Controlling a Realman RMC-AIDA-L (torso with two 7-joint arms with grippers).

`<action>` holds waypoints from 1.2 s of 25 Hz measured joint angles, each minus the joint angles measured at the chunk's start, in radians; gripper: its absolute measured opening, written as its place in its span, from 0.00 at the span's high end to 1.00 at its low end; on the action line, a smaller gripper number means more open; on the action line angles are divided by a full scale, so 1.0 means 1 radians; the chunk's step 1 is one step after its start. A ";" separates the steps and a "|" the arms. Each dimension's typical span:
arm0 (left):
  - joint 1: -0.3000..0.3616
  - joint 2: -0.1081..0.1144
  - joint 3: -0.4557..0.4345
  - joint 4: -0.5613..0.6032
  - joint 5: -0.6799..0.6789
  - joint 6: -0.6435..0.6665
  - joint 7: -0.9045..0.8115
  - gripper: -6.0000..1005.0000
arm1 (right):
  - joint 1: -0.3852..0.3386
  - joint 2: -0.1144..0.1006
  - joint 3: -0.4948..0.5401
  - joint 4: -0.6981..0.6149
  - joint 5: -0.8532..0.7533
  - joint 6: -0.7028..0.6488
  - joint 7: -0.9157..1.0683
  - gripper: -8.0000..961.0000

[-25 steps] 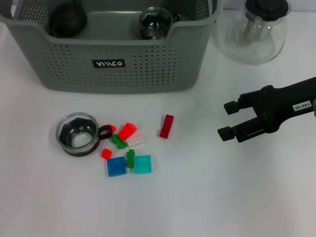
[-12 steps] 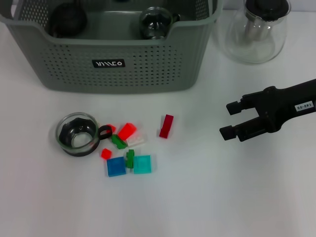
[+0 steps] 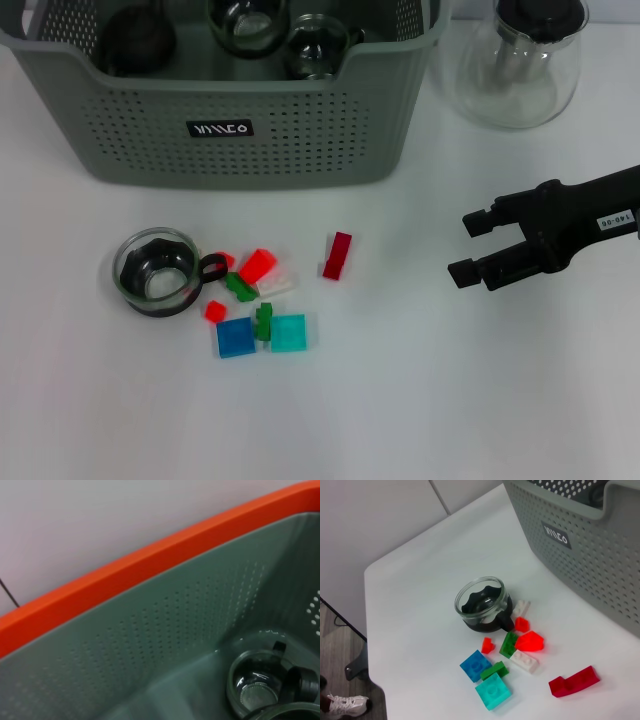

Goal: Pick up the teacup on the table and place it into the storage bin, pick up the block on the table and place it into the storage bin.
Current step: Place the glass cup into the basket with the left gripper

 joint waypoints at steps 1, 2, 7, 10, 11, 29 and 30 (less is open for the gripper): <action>0.000 -0.003 0.004 -0.006 0.000 -0.006 0.000 0.95 | 0.000 0.000 0.000 0.004 0.000 0.000 -0.001 0.03; 0.000 -0.006 0.009 -0.011 0.001 -0.014 0.000 0.95 | 0.000 0.000 0.000 0.006 0.000 0.000 -0.002 0.03; 0.005 -0.013 0.027 -0.029 0.002 -0.042 -0.004 0.95 | 0.001 -0.001 0.000 0.010 0.000 0.001 -0.011 0.03; 0.005 -0.014 0.033 -0.039 0.002 -0.046 -0.004 0.95 | 0.001 -0.001 0.000 0.010 0.000 0.001 -0.011 0.03; 0.005 -0.015 0.034 -0.040 0.003 -0.046 -0.004 0.95 | 0.001 0.000 0.000 0.010 0.000 0.001 -0.011 0.03; 0.019 -0.039 0.084 -0.043 0.004 -0.053 -0.004 0.93 | -0.002 0.002 -0.001 0.020 0.000 0.001 -0.028 0.03; 0.019 -0.039 0.084 -0.043 0.004 -0.053 -0.004 0.93 | -0.001 0.001 -0.001 0.020 0.000 0.001 -0.028 0.03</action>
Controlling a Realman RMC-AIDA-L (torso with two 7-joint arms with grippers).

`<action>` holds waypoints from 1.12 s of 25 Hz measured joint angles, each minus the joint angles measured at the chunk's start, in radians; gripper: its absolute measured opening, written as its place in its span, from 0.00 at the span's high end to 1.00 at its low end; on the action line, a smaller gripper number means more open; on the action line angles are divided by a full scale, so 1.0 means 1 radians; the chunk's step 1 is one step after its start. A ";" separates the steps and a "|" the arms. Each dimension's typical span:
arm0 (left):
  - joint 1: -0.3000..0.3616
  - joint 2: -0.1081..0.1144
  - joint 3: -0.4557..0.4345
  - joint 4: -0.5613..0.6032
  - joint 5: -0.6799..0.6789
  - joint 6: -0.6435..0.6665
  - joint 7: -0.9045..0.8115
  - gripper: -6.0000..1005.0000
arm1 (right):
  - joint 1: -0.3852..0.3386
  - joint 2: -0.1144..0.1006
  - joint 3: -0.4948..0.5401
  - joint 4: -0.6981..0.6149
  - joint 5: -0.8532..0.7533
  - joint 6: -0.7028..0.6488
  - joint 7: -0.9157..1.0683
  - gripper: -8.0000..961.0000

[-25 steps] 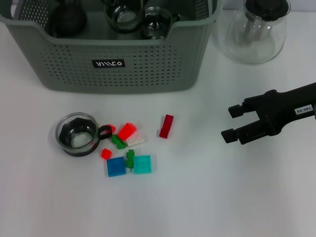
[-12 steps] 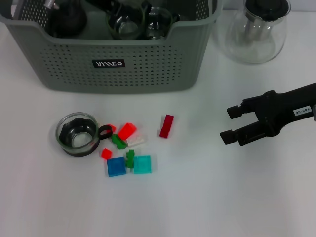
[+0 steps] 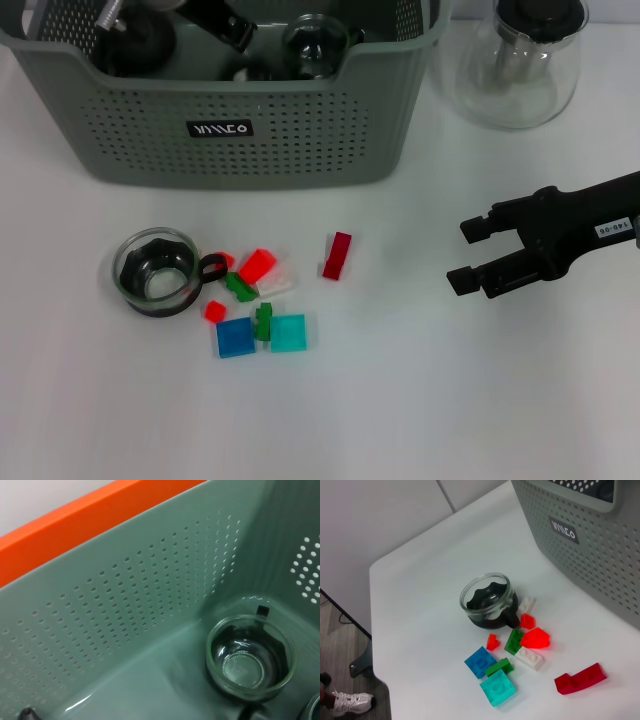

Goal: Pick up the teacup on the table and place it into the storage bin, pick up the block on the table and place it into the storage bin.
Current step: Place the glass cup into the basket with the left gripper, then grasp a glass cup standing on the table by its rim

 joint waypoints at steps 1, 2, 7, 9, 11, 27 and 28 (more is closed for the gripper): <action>0.000 -0.001 0.000 0.000 0.000 0.000 0.000 0.93 | 0.000 -0.001 0.000 0.000 0.000 0.000 0.000 0.03; 0.000 -0.001 0.000 0.001 0.000 0.000 0.000 0.91 | 0.000 -0.002 0.000 0.000 0.000 0.000 0.000 0.03; 0.000 -0.002 0.000 0.021 0.000 0.012 0.000 0.78 | -0.004 -0.003 0.001 0.001 0.000 0.000 -0.001 0.03; 0.002 -0.002 -0.003 0.052 0.000 0.030 -0.001 0.71 | -0.005 -0.004 0.001 0.001 0.000 0.000 -0.001 0.03; 0.014 -0.002 -0.017 0.122 -0.002 0.066 -0.006 0.64 | -0.007 -0.005 0.001 0.000 0.000 0.000 -0.001 0.03; 0.338 0.001 -0.305 0.918 -0.567 0.475 0.104 0.33 | -0.016 -0.012 0.013 0.000 0.000 -0.001 -0.016 0.03; 0.377 0.004 -0.313 0.934 -0.673 0.511 0.155 0.33 | -0.017 -0.012 0.014 0.000 0.000 -0.002 -0.016 0.03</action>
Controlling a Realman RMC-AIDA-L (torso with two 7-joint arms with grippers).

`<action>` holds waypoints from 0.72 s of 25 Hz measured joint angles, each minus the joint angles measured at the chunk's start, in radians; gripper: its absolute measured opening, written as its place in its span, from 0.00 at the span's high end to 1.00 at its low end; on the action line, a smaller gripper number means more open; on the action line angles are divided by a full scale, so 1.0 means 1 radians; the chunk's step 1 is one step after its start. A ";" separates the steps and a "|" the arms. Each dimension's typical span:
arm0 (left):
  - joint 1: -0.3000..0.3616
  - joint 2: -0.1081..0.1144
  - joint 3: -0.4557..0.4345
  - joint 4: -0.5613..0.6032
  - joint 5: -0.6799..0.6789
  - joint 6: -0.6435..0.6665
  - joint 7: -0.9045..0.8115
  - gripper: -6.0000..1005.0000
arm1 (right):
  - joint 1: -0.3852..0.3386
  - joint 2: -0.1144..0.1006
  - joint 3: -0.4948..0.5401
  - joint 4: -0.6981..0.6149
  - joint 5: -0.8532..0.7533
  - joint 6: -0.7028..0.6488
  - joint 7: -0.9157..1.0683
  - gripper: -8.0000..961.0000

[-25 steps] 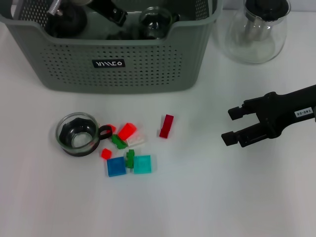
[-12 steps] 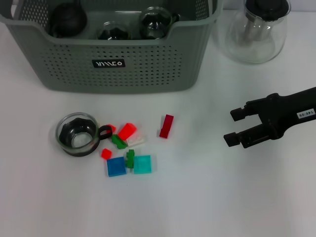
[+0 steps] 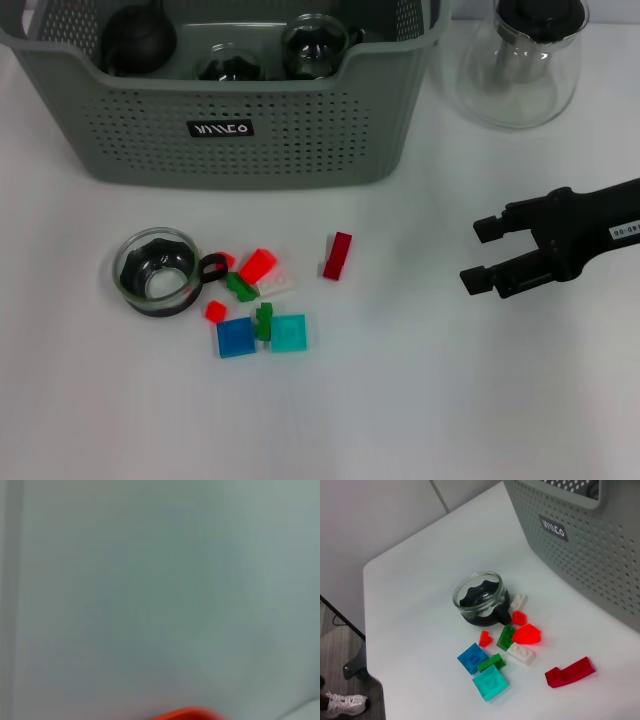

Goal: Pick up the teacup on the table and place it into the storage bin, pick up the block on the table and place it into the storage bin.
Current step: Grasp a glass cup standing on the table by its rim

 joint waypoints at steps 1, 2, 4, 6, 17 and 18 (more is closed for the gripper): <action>0.044 0.002 -0.007 0.014 -0.111 0.045 0.056 0.33 | -0.002 0.000 0.001 0.000 0.000 0.000 -0.001 0.03; 0.083 0.002 -0.012 0.022 -0.203 0.089 0.111 0.33 | -0.004 0.000 0.002 0.000 0.000 0.001 -0.001 0.03; 0.181 -0.004 -0.019 0.043 -0.398 0.212 0.263 0.33 | -0.007 0.000 0.009 0.001 0.000 0.001 -0.002 0.03; 0.231 -0.013 -0.022 0.063 -0.460 0.277 0.334 0.33 | -0.008 0.000 0.018 0.002 0.000 0.001 0.000 0.03; 0.391 -0.079 0.062 0.146 -0.303 0.565 0.544 0.33 | -0.003 0.006 0.070 0.028 0.000 0.006 0.001 0.03; 0.397 -0.084 0.080 0.154 -0.255 0.566 0.548 0.33 | -0.003 0.007 0.070 0.028 0.000 0.009 0.001 0.03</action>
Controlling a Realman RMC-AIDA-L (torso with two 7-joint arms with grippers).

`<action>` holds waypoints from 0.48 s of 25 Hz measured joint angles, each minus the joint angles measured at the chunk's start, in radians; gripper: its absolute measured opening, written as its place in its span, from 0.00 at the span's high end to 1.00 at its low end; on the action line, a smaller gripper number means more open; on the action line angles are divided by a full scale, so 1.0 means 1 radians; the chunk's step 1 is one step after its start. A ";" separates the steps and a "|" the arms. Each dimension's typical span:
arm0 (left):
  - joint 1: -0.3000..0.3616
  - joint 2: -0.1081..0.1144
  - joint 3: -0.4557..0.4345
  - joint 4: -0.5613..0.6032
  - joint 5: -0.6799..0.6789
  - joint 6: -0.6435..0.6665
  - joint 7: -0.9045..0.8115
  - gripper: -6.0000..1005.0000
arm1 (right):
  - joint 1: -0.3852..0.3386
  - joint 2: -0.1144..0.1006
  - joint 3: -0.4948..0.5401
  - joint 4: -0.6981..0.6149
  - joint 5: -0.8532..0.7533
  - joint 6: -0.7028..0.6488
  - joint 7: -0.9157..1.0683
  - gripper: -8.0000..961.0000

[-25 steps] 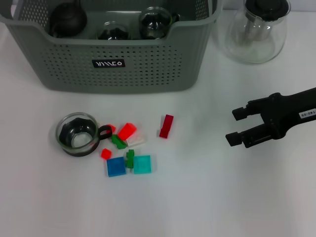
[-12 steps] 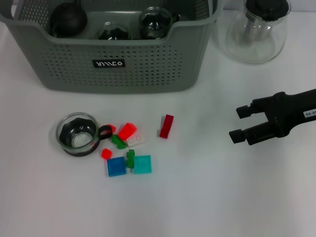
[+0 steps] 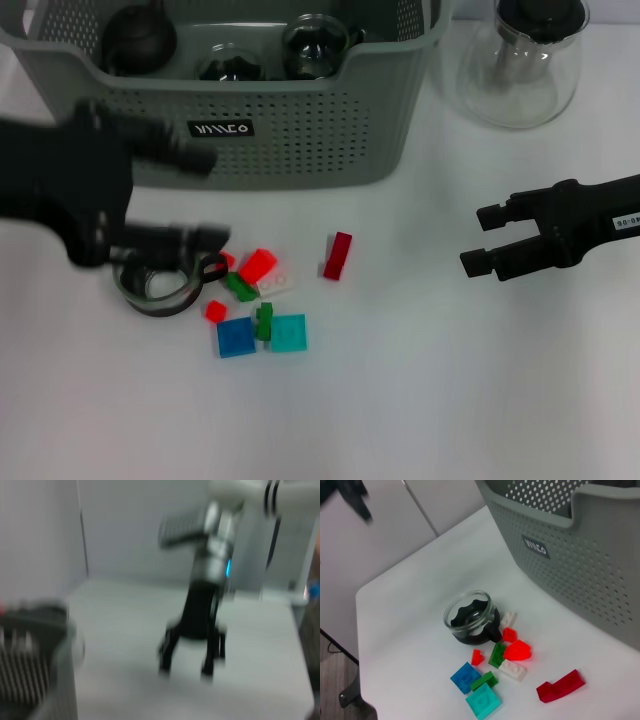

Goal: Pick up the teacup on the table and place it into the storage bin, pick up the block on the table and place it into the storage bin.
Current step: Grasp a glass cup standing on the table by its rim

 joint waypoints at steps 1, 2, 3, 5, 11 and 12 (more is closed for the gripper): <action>0.003 -0.006 0.025 0.009 0.068 -0.001 0.005 0.33 | 0.000 0.001 0.000 0.000 0.000 0.003 0.000 0.03; 0.002 -0.012 0.046 0.015 0.123 -0.003 0.007 0.33 | 0.001 0.002 0.000 0.000 0.000 0.006 0.000 0.03; -0.001 -0.020 0.071 0.019 0.189 -0.006 0.009 0.33 | 0.002 0.003 0.000 0.000 0.000 0.008 0.000 0.03; -0.013 -0.034 0.122 0.019 0.314 -0.020 0.008 0.33 | 0.003 0.004 0.000 0.001 0.000 0.010 0.000 0.03; -0.026 -0.046 0.325 0.013 0.569 -0.135 -0.050 0.33 | 0.005 0.006 -0.001 0.008 0.000 0.011 -0.001 0.03; -0.026 -0.047 0.364 0.010 0.604 -0.157 -0.060 0.33 | 0.005 0.006 -0.001 0.010 0.000 0.011 -0.003 0.03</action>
